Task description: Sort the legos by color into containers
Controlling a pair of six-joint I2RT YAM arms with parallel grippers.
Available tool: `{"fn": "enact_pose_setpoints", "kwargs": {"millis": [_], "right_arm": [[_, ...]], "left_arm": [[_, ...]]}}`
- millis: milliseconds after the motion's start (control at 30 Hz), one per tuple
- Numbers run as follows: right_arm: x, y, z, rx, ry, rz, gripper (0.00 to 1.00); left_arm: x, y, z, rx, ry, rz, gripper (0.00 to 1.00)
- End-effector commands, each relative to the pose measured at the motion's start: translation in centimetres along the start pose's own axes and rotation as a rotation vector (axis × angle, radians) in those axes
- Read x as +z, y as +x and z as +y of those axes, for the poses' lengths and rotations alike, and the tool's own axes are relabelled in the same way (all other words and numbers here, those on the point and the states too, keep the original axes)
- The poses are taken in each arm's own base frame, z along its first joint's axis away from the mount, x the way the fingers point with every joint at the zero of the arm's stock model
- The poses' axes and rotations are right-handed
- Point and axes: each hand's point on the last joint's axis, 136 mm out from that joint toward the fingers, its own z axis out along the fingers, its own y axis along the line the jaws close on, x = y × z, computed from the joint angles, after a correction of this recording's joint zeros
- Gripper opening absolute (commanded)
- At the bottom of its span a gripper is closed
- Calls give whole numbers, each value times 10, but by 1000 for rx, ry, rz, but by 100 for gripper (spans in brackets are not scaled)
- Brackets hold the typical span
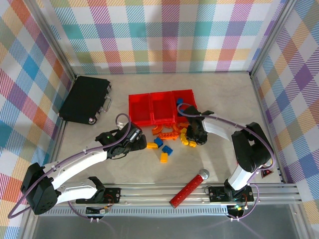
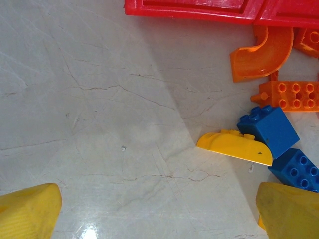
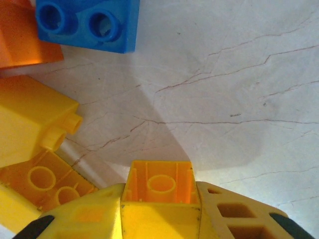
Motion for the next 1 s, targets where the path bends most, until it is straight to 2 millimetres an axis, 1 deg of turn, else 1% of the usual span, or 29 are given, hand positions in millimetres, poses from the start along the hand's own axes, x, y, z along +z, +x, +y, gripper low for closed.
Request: {"fn": "enact_pose_setpoints", "kwargs": {"millis": [0,67,100,200,333,400,467,600,700,833,967], "right_arm": [[-22,-3,-5,-27,16,-35,29],[-40,-8,-2,-45,-15,-69,29],[-49,-11,4,-68,-46,-85,29],[-81,-21,22,-122,-138,-137,28],[-121,-37,51,-196,-258,-208,28],[-135,-45,67,-240,-307,-225,28],[-145,-54,83,-291,-327,-224,27],[-152,-73,110,-358,-348,-236,27],[-151,-86,132,-415,-372,-239,27],[-141,-101,156,-486,-383,-241,27],[-131,-110,177,-554,-413,-253,27]], "left_arm": [[-3,6,9,32,-29,5,100],[-4,5,10,32,-33,1,100],[-5,4,10,31,-32,-1,100],[-9,-1,12,21,-40,-26,100],[-16,-8,9,11,-16,-58,100],[-18,-10,10,7,-13,-69,100],[-18,-9,10,9,-16,-68,100],[-15,-6,12,26,-56,-32,100],[-15,-4,15,34,-78,-17,100],[-22,-7,17,26,-67,-37,100],[-30,-11,20,20,-57,-63,100]]}}
